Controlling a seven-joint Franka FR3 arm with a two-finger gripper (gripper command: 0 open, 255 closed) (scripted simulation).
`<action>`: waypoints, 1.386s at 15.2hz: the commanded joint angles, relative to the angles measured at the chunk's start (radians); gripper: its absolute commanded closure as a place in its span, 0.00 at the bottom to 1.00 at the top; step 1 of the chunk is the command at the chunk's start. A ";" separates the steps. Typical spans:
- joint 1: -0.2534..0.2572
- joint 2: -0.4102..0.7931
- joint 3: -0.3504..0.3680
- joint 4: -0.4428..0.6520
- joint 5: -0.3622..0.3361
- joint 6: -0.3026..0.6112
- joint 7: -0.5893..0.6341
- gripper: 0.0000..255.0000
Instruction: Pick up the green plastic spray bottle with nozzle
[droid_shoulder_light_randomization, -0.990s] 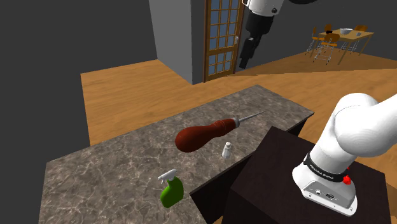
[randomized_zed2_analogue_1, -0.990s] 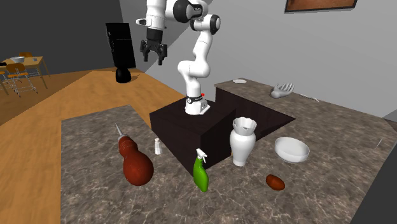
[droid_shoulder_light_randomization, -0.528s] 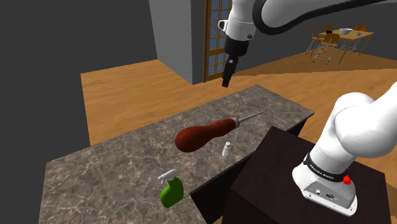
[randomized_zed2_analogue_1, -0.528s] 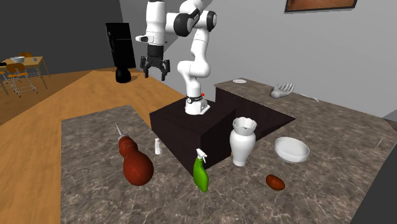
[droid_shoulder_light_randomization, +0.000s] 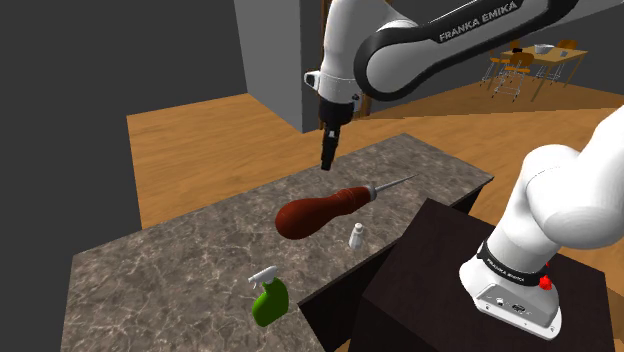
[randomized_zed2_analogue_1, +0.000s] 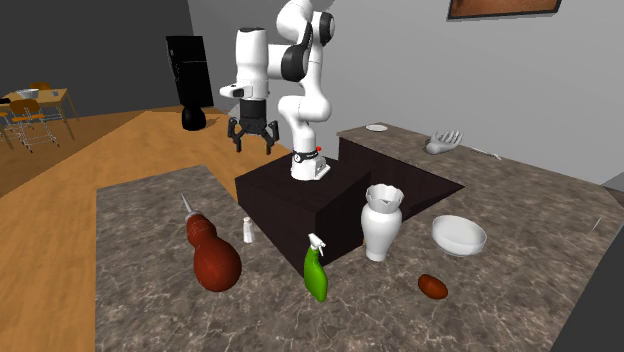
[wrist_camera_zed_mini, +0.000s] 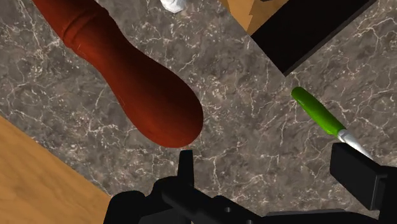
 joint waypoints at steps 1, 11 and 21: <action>0.019 0.053 0.013 0.004 0.009 0.043 -0.020 0.00; 0.101 0.340 0.085 0.087 0.024 0.214 -0.106 0.00; 0.184 0.626 0.155 0.218 -0.016 0.330 -0.168 0.00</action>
